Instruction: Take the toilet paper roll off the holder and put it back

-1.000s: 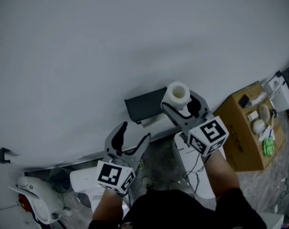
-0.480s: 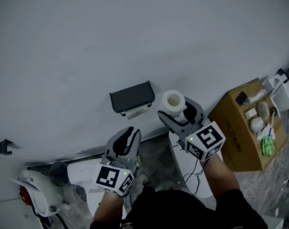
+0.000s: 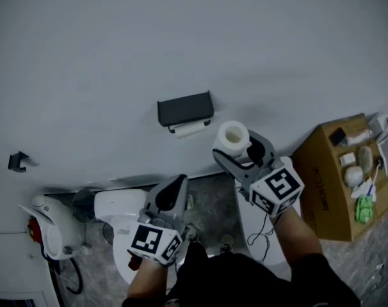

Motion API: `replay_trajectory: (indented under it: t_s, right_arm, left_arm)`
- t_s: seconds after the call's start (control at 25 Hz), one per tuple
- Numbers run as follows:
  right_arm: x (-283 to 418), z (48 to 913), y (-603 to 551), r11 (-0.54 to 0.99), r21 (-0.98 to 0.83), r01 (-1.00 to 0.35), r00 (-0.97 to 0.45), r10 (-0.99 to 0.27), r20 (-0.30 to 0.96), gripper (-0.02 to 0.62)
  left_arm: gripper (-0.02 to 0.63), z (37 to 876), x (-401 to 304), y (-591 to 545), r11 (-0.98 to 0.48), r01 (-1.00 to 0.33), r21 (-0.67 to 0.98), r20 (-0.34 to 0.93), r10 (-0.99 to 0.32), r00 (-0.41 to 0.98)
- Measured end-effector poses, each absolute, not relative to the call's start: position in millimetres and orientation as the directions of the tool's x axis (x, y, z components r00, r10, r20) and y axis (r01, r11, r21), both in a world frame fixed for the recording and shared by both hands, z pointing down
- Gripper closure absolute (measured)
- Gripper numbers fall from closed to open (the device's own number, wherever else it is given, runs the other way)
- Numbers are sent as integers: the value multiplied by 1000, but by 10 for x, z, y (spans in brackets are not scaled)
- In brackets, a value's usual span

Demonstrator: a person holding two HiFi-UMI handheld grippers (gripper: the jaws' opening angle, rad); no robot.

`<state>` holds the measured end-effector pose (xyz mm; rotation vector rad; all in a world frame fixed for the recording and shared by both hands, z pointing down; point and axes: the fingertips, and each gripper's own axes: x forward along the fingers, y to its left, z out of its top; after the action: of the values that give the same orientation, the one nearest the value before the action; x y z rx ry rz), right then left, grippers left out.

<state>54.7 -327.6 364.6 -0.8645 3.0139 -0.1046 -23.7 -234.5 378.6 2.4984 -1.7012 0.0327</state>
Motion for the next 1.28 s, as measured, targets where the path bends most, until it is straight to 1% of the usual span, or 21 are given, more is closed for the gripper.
replay_trajectory:
  t_s: [0.28,0.52,0.76,0.92,1.08,1.28]
  right_arm:
    - [143,3739,-3028,877,-93,-471,-882,-472,18,290]
    - [-276,3866,-2738,871,-101,-480,-877,-477,54,291]
    - [-651,3886,-2248,840,-88,-535,-845,-528,87,290]
    - [-769,3836,-1928,808,-65,-586,-810,-581,85,291]
    - [-751,3784,-1575,763,-48,-645,-763,-640,87,291]
    - [-472,3684,-1149,698,-21,-716,-697,-712,87,291]
  left_arm:
    - [601,3816,-564,-2040,-309,-947,93,91,-944,317]
    - [601,3924,-987,-1752,-314,-941,125,85,-942,326]
    - [601,3934,-1444,-1362,-367,-917,154,48,-924,378]
    - [601,3912,-1617,-1111,-425,-891,158,26,-900,434]
    - [601,3893,-1649,-888,-496,-853,161,8,-864,504]
    - [601,3763,-1433,-647,-585,-796,159,-29,-808,588]
